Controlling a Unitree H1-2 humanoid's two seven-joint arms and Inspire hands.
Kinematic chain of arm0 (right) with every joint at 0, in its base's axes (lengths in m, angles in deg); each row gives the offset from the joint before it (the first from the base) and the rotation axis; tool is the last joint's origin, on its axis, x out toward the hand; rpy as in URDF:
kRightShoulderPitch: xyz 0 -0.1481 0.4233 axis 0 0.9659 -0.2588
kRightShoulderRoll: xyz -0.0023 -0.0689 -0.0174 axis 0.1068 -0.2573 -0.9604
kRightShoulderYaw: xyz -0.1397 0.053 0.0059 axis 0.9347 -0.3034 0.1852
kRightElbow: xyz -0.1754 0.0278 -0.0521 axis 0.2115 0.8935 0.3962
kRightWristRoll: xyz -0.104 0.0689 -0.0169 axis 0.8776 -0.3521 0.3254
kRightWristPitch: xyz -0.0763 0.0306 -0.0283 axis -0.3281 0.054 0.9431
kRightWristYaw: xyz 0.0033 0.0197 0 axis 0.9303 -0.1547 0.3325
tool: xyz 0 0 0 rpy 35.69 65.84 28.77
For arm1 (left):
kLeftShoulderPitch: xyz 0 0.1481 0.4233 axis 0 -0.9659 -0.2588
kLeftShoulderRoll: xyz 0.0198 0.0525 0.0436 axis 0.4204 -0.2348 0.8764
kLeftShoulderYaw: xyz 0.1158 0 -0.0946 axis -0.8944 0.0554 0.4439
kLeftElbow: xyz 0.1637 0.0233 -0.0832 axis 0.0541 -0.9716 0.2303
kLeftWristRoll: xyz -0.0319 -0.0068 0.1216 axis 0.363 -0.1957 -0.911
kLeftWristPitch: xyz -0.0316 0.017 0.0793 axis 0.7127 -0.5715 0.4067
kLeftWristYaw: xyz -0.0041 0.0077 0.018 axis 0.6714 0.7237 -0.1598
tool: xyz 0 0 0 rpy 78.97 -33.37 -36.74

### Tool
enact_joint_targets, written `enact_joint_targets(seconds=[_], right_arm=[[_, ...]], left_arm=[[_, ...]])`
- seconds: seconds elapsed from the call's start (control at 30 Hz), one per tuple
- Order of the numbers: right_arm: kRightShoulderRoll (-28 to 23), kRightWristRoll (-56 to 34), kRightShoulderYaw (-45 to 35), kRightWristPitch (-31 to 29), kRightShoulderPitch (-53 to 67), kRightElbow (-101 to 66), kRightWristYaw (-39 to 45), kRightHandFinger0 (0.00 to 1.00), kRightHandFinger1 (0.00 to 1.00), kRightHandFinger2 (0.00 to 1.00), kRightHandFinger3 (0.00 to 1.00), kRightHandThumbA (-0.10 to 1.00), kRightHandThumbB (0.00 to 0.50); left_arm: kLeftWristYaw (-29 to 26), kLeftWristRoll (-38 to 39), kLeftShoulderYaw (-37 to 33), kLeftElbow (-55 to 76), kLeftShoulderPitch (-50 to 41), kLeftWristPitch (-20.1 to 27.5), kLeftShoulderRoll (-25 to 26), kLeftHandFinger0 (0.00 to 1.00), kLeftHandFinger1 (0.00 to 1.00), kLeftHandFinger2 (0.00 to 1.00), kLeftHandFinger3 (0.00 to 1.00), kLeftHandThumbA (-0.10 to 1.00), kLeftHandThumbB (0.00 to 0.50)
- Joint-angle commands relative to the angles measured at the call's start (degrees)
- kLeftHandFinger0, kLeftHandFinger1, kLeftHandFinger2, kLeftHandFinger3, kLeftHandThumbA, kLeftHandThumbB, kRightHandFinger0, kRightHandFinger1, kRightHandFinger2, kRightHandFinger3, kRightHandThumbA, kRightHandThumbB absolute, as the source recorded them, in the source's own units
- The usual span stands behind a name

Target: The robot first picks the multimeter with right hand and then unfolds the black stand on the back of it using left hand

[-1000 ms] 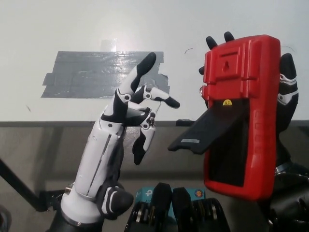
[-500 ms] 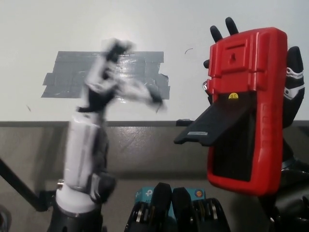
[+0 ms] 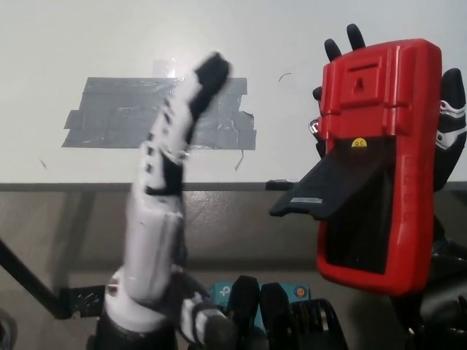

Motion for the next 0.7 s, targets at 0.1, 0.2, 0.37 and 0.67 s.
enact_joint_targets(seconds=[0.1, 0.2, 0.37, 0.67], right_arm=[[0.12, 3.02, 0.72, -2.86, -3.78, -2.68, 1.5, 0.01, 0.19, 0.67, 0.78, -0.1, 0.122], [0.16, 1.93, 0.38, -2.59, -4.15, -2.82, -0.04, 0.0, 0.0, 0.47, 0.67, -0.1, 0.119], [2.25, -4.6, -0.39, -3.4, -4.51, -3.31, -4.26, 0.0, 0.08, 0.73, 0.92, -0.1, 0.116], [2.82, -7.77, -0.36, -4.16, -5.39, -4.02, -5.94, 0.0, 0.46, 0.82, 0.97, -0.1, 0.095]], left_arm=[[5.32, -5.56, -5.59, 2.24, -2.67, 0.79, 1.12, 1.0, 1.0, 1.0, 1.0, 1.0, 0.499], [3.84, -4.67, -9.0, 1.09, -4.06, 2.7, 2.28, 1.0, 1.0, 1.0, 1.0, 1.0, 0.438], [2.99, 3.87, -11.91, -0.07, -4.83, 2.7, 3.72, 1.0, 0.73, 0.72, 1.0, 1.0, 0.401], [-4.58, 3.74, -14.9, -1.05, -3.66, 2.7, 4.08, 0.35, 0.0, 0.11, 1.0, 1.0, 0.355]])
